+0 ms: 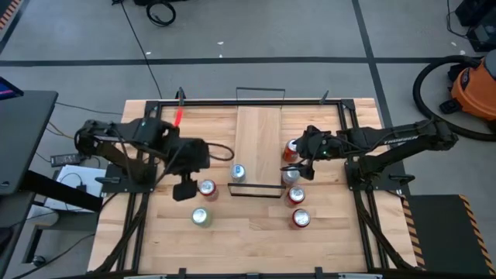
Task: Place canned beverage on shelf
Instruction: Put the right red soda can on the shelf
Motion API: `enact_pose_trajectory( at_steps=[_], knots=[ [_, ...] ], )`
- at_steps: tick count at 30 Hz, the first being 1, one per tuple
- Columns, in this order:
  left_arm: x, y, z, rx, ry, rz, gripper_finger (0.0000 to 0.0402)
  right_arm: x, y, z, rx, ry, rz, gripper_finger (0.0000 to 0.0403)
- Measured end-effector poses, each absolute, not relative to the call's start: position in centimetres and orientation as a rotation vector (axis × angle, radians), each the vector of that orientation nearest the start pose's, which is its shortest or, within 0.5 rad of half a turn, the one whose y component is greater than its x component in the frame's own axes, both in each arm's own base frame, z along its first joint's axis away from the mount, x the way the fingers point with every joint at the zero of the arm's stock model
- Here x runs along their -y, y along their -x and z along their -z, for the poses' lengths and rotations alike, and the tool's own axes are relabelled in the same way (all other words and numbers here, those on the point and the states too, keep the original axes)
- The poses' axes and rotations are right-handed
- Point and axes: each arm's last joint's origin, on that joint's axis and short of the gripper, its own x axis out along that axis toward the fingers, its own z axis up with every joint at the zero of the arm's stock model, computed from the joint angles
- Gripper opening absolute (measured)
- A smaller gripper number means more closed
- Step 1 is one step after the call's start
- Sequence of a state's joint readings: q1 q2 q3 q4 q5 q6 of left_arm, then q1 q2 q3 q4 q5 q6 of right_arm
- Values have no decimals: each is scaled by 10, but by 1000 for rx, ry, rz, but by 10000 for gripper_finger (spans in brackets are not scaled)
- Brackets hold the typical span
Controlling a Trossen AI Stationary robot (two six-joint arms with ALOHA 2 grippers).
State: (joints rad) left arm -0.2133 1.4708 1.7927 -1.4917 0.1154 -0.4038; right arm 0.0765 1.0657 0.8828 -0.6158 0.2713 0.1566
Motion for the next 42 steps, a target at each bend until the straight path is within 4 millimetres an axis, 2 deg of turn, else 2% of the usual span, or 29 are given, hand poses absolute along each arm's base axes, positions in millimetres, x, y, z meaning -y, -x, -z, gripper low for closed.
enact_pose_trajectory(
  at_steps=[10, 16, 19, 26, 34, 42],
  knots=[
    [102, -239, -404, -1250, 394, 20, 329, -10, -209, -280, -781, -19, 211, 400],
    [131, -250, -387, -1306, 355, 36, 329, -12, -208, -280, -795, -34, 182, 400],
    [138, -256, -379, -1339, 371, 3, 329, -13, -207, -278, -815, -60, 163, 400],
    [136, -265, -375, -1311, 405, -41, 329, -14, -209, -277, -824, -69, 139, 400],
    [120, -277, -377, -1252, 422, -67, 329, -19, -218, -265, -882, -48, 122, 400],
    [99, -287, -387, -1170, 409, -53, 329, -14, -210, -268, -897, -54, 197, 400]
  ],
)
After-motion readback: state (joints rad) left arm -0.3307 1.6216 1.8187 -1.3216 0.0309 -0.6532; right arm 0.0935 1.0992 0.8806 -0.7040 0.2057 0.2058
